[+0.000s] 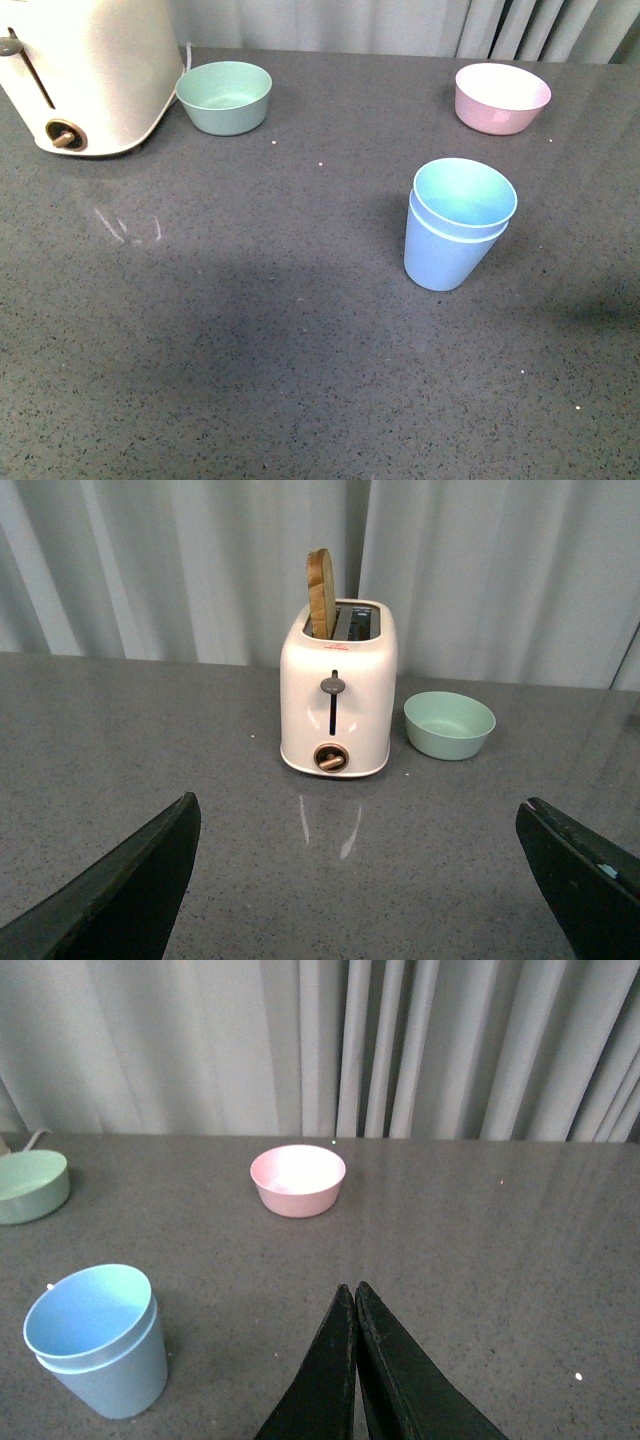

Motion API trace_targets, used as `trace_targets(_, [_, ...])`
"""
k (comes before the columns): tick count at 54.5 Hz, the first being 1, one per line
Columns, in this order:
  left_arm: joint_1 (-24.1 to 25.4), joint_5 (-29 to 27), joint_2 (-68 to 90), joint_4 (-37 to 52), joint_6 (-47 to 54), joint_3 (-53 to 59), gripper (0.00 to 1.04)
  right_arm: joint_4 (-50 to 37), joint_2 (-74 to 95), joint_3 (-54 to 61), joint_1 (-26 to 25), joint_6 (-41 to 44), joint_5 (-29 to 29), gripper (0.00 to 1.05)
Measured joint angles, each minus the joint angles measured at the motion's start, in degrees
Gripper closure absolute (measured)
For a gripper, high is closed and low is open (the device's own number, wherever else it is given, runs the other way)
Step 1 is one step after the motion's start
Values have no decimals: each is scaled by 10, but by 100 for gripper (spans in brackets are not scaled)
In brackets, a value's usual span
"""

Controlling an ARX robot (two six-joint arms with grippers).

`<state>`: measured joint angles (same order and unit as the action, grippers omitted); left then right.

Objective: Stack blue cups with both arms

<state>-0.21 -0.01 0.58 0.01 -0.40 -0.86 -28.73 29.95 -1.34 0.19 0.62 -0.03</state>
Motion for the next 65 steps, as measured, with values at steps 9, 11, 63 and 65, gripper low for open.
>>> trace_targets(9, [0,0,0,0,0,0,9,32,-42,0,0,0,0,103])
trace_targets(11, [0,0,0,0,0,0,9,46,-57,0,0,0,0,103])
trace_targets(63, [0,0,0,0,0,0,9,285,-294,0,0,0,0,103])
trace_targets(65, [0,0,0,0,0,0,9,286,-295,0,0,0,0,103])
